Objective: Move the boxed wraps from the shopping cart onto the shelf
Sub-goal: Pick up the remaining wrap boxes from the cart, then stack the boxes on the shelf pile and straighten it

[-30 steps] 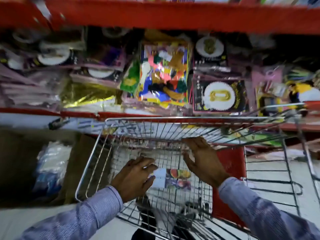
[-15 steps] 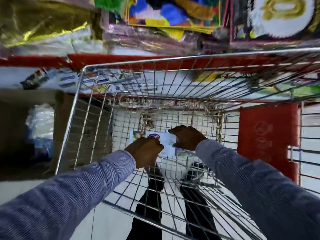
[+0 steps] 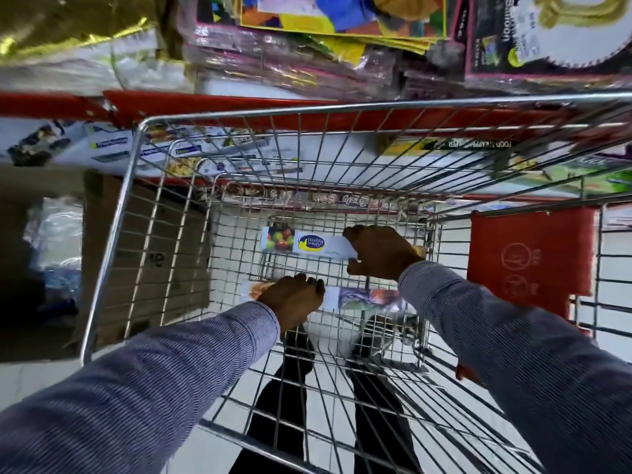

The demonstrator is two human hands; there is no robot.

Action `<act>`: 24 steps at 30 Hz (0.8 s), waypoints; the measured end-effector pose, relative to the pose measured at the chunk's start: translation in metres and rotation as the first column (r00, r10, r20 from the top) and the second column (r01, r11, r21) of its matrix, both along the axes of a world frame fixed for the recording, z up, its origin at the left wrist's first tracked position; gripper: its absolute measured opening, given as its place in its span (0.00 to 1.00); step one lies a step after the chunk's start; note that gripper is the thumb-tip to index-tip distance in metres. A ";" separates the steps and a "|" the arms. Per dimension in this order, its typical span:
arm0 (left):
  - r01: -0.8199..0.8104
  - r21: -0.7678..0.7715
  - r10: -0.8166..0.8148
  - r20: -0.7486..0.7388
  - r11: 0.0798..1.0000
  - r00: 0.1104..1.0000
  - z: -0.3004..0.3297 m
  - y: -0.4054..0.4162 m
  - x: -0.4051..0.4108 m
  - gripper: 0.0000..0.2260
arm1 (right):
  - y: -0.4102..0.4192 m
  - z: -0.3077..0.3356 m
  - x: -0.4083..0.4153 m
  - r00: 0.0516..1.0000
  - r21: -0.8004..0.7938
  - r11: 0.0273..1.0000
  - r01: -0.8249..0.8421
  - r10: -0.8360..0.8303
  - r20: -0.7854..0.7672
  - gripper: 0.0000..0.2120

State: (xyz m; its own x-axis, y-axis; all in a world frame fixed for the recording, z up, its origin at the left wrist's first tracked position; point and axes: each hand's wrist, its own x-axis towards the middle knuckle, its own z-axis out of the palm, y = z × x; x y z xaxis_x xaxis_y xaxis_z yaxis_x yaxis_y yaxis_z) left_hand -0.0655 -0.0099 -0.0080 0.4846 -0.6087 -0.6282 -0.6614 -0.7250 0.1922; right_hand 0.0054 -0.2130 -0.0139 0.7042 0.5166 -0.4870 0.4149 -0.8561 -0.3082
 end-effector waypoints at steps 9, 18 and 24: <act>-0.119 -0.070 0.118 -0.010 0.990 0.993 0.047 -0.010 0.014 0.15 | -0.005 0.108 0.011 0.944 0.064 0.993 -0.097 0.072 0.323 0.25; -0.216 -0.444 0.325 0.183 0.869 0.928 0.240 0.016 0.032 0.27 | -0.013 0.323 0.031 0.801 0.074 0.990 -0.122 0.055 0.596 0.26; -0.161 -0.510 0.412 0.427 0.845 0.805 0.396 0.017 0.062 0.31 | -0.022 0.471 0.055 0.648 0.077 0.985 -0.157 0.044 0.761 0.25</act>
